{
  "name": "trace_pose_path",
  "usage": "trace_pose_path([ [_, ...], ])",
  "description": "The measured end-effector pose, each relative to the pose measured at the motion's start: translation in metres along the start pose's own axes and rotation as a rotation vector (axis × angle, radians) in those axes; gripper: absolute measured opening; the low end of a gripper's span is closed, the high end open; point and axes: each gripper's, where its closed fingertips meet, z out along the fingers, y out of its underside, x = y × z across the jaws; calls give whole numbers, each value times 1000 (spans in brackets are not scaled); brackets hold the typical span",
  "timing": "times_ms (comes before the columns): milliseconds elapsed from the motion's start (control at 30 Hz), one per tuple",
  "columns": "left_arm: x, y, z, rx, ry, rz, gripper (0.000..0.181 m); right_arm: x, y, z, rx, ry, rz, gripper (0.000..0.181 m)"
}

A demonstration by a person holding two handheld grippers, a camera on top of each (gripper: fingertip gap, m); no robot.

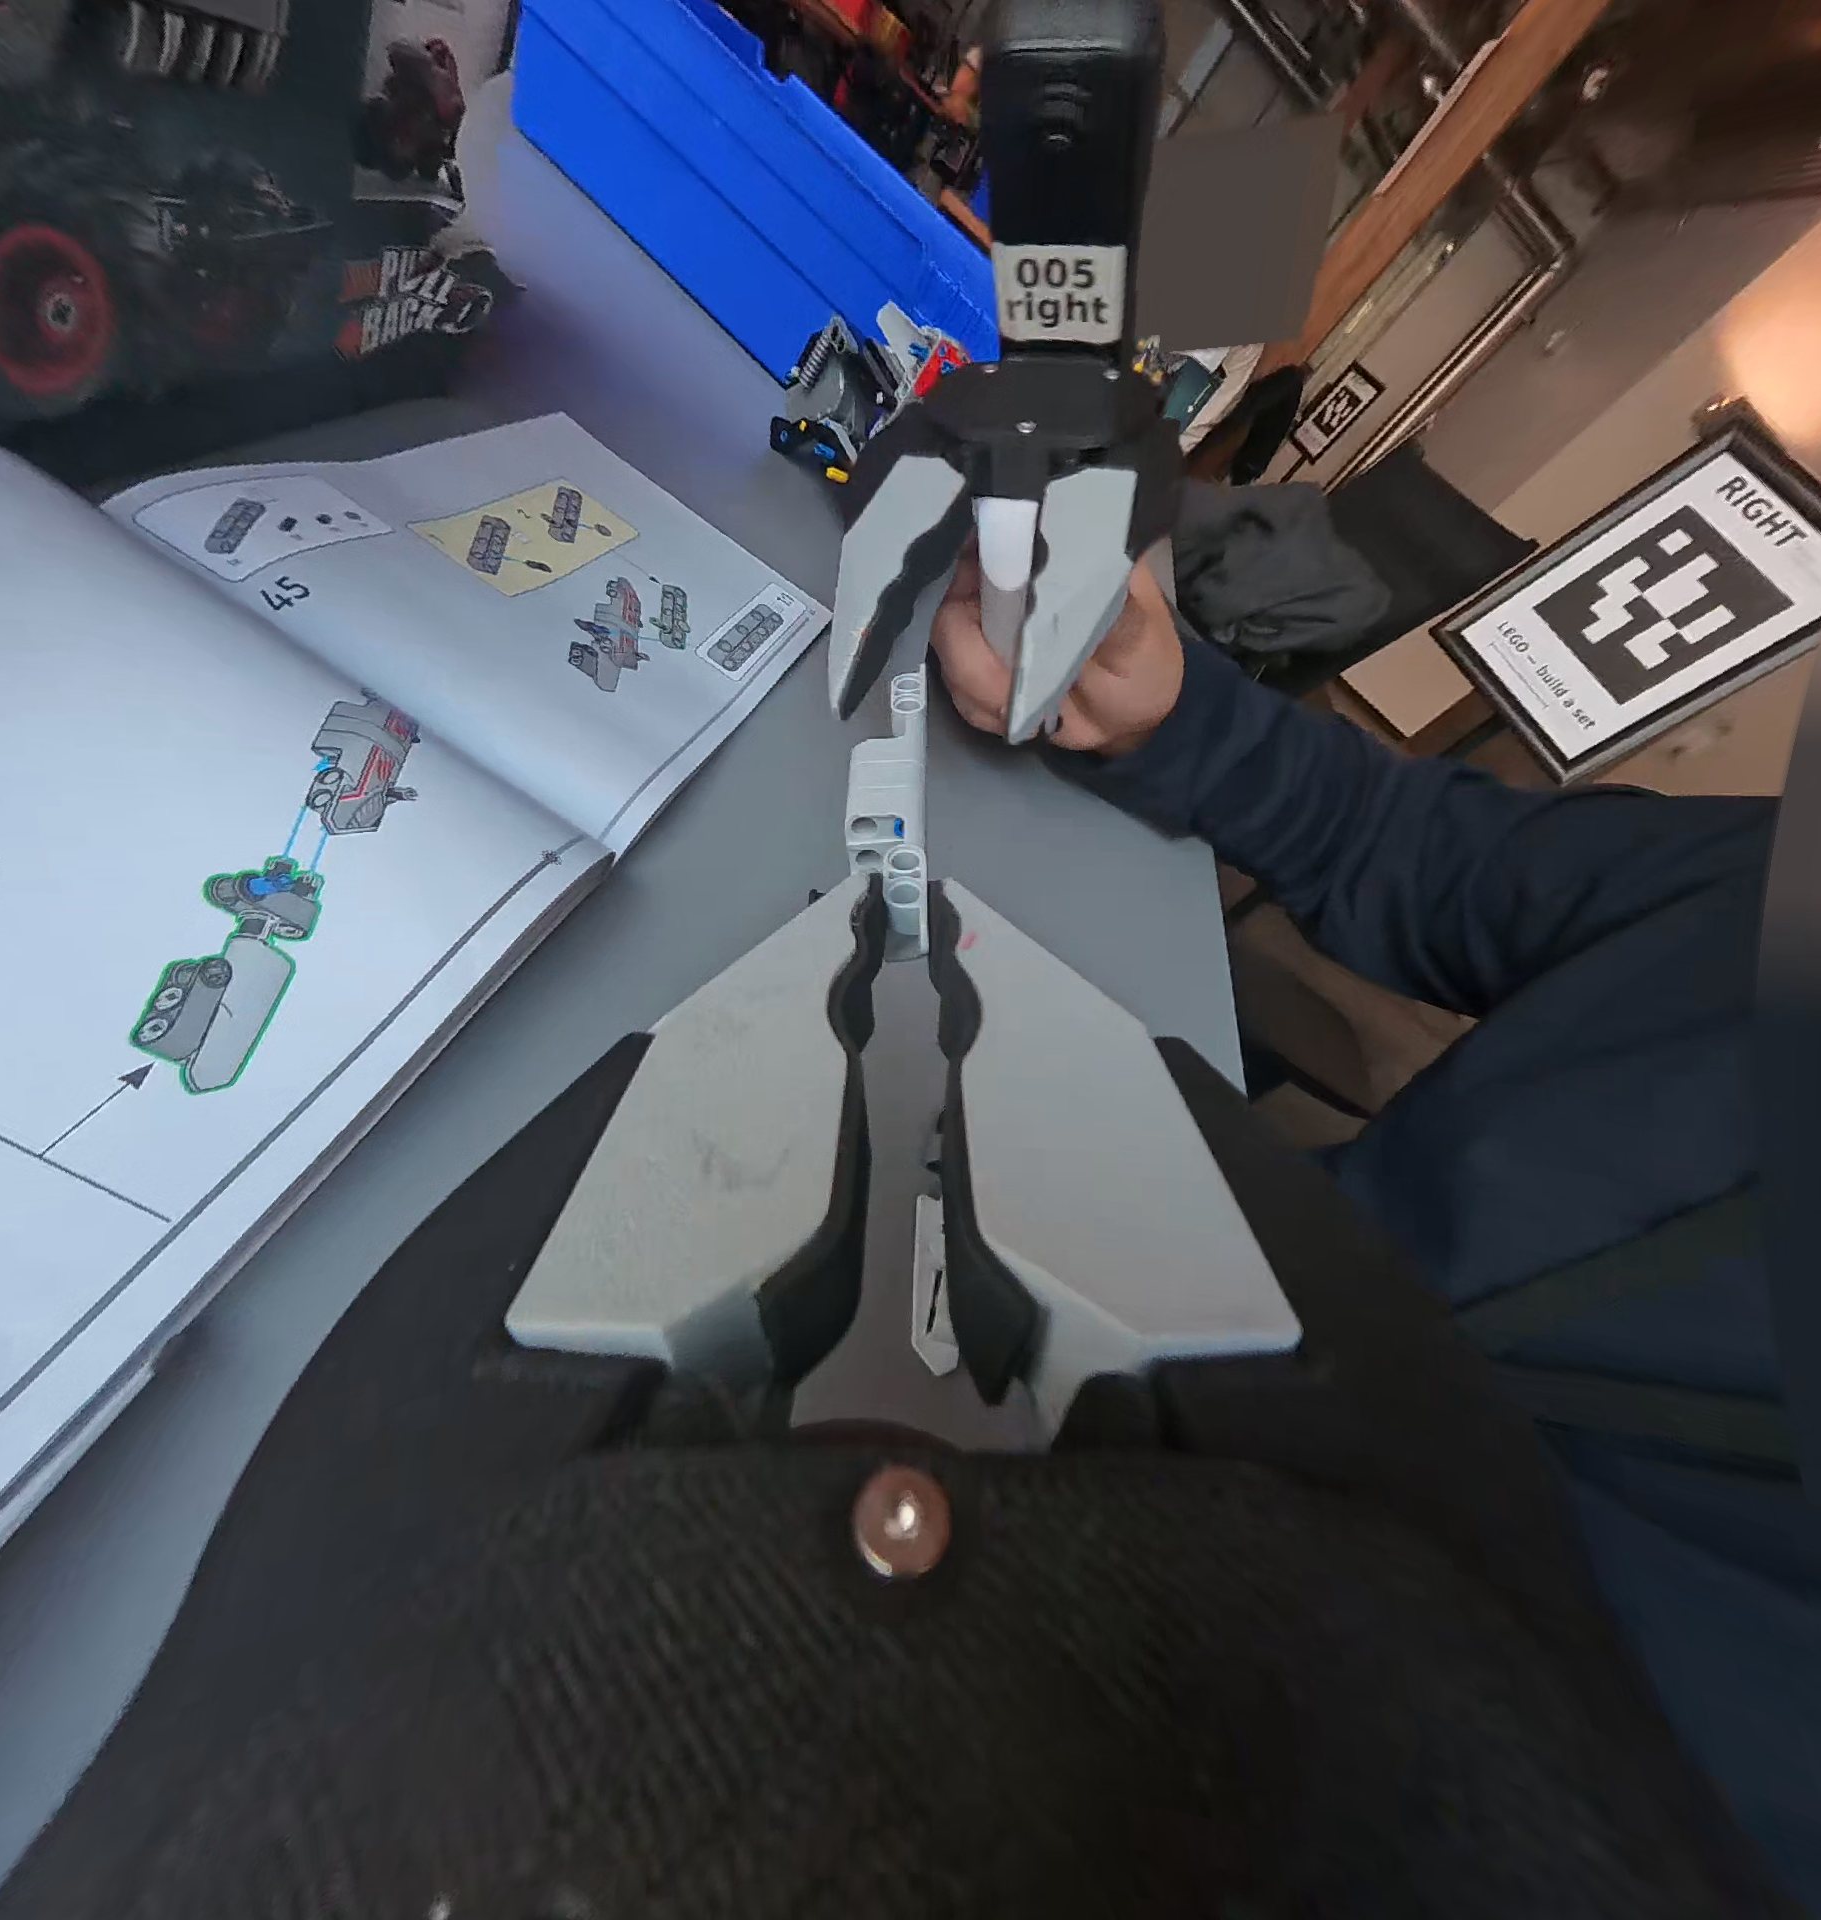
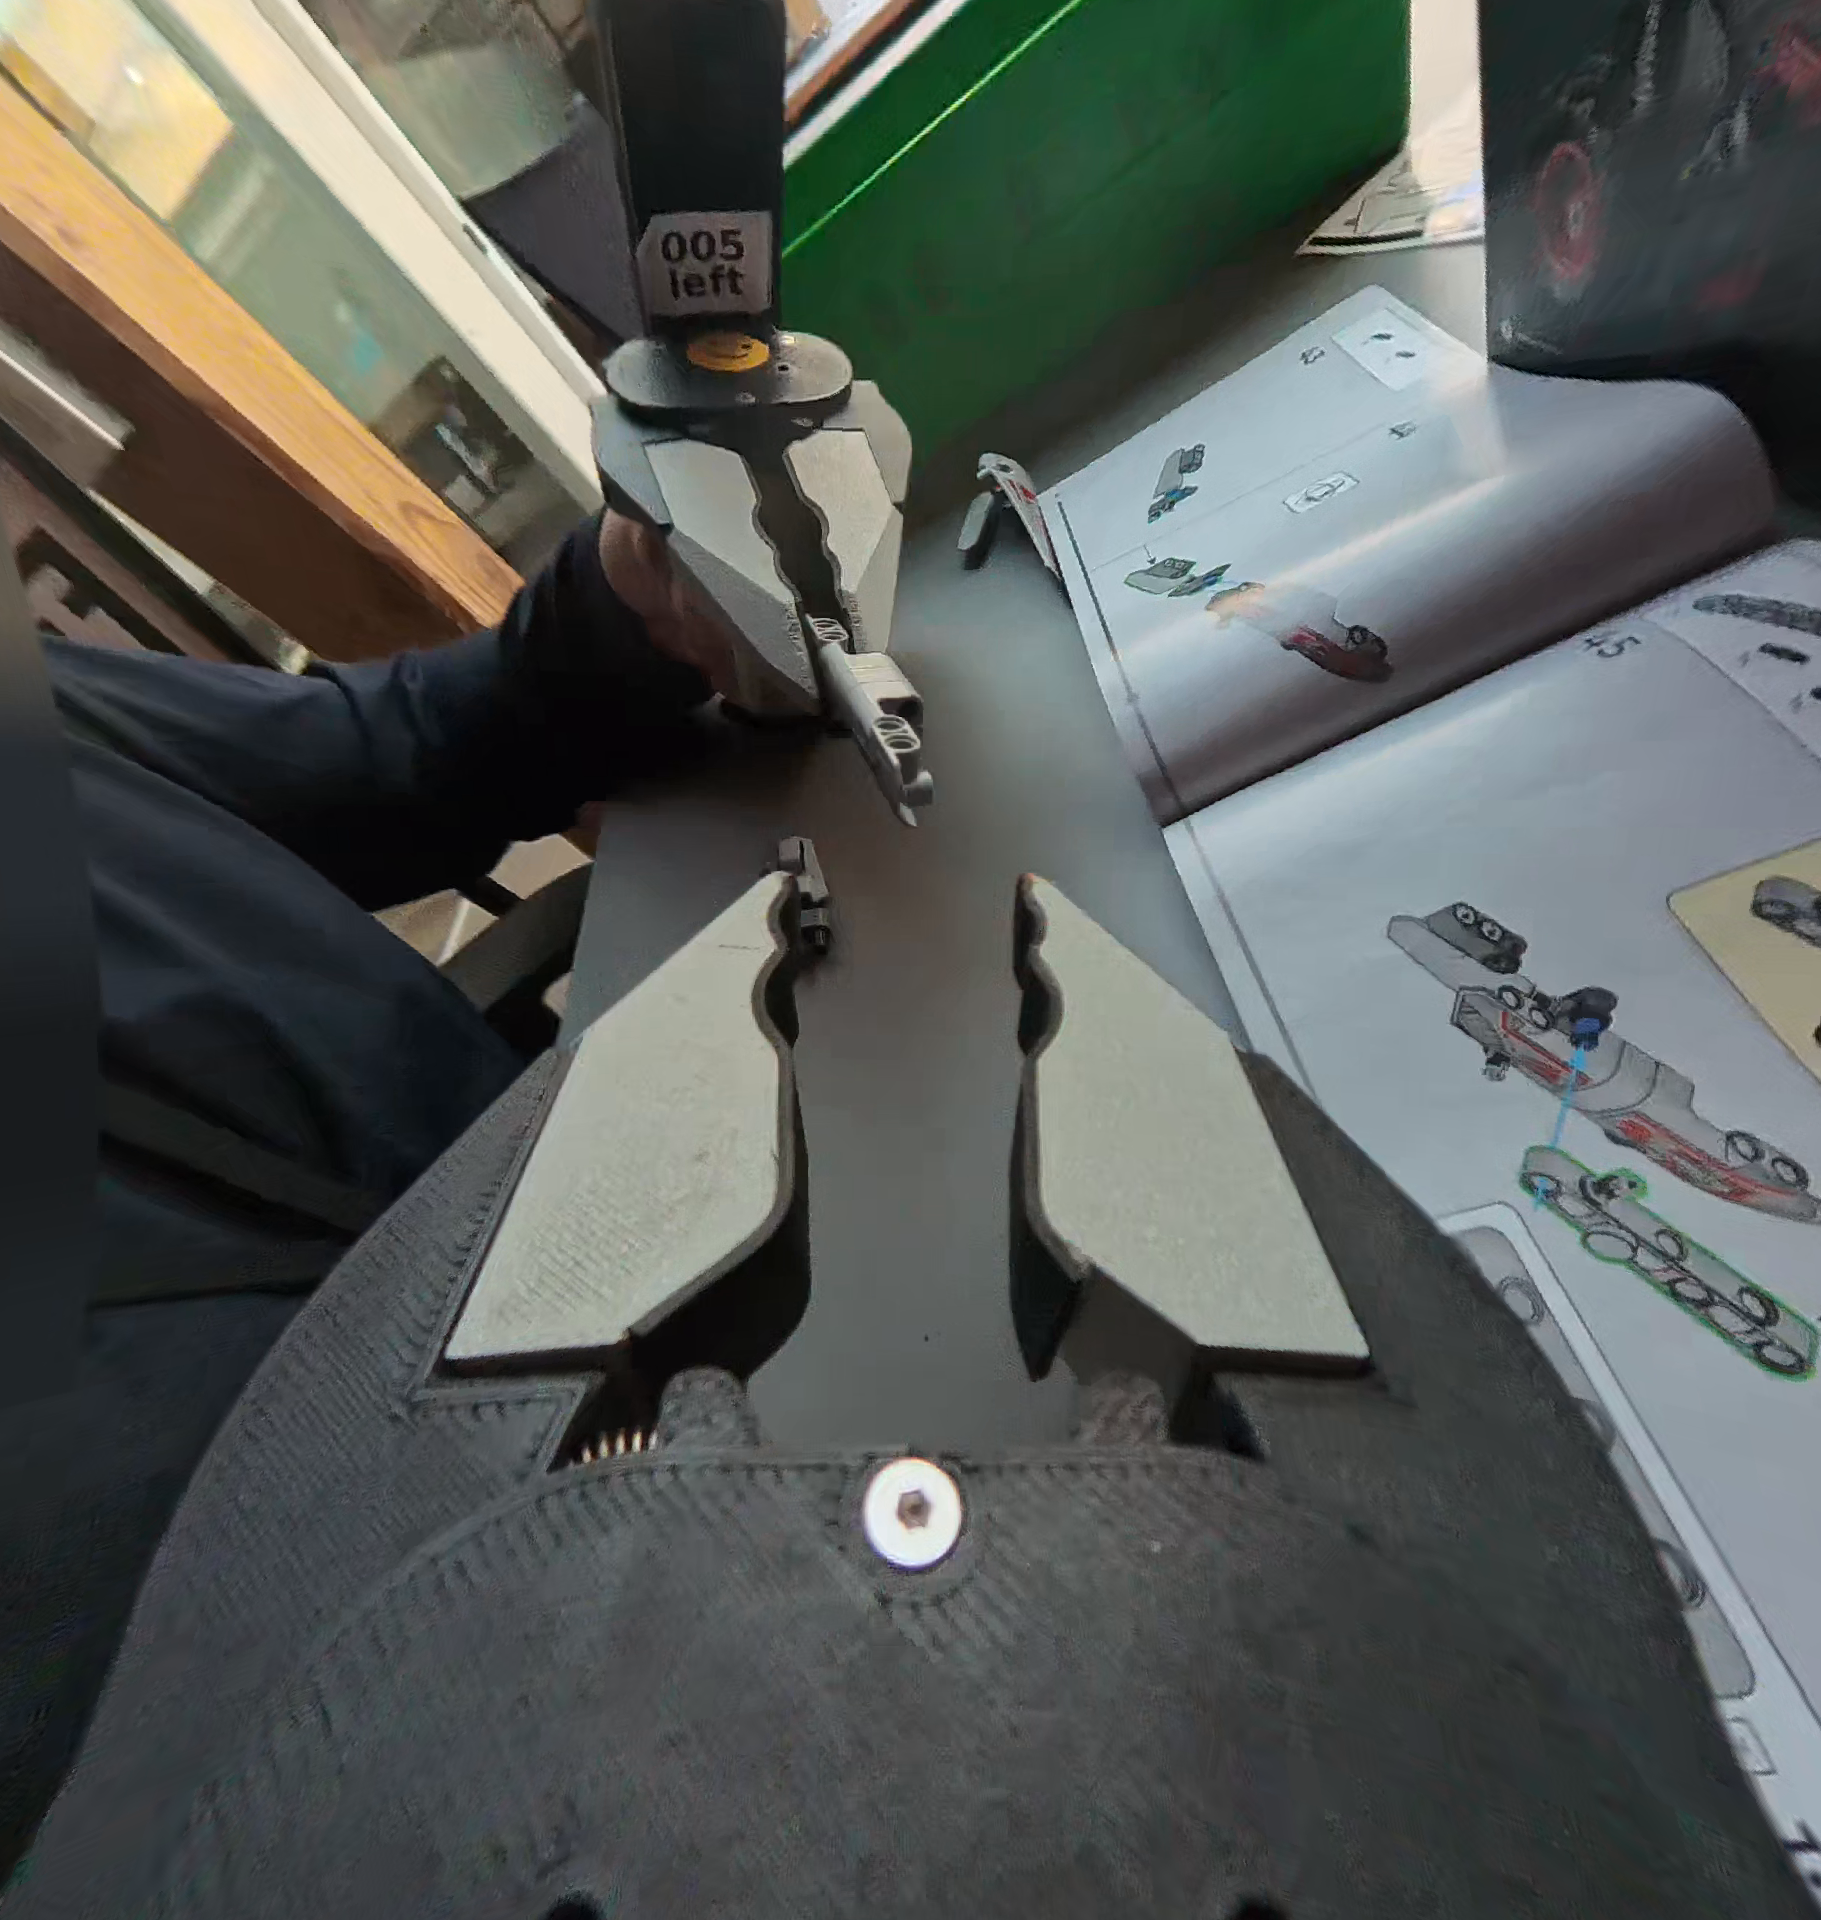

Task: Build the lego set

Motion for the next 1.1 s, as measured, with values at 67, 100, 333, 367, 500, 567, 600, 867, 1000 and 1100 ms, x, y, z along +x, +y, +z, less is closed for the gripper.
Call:
trace_pose_path([
  [67,1,2,2,-13,12,-2,3,-3,0,5,-1,20,-72,38],
  [100,3,4,3,-22,27,-3,4,-6,-2,7,9,19,-98,38],
  [333,17,5,11,-30,38,125,4,-18,0,10,-1,12,-242,4],
  [367,18,6,12,-39,19,186,3,-19,0,8,-3,23,-272,4],
  [500,18,3,14,-55,-120,467,4,-13,5,7,-44,105,-377,3],
  [567,18,4,16,-77,-209,666,4,-7,9,8,-81,170,-449,3],
  [600,17,4,17,-85,-253,764,4,-5,10,8,-91,201,-483,3],
  [867,11,8,16,-125,-327,881,4,2,13,11,-106,261,-547,3],
  [1000,10,11,16,-125,-313,849,4,0,12,10,-97,247,-532,5],
  [1100,11,12,16,-125,-304,848,4,-1,13,10,-102,252,-545,5],
])
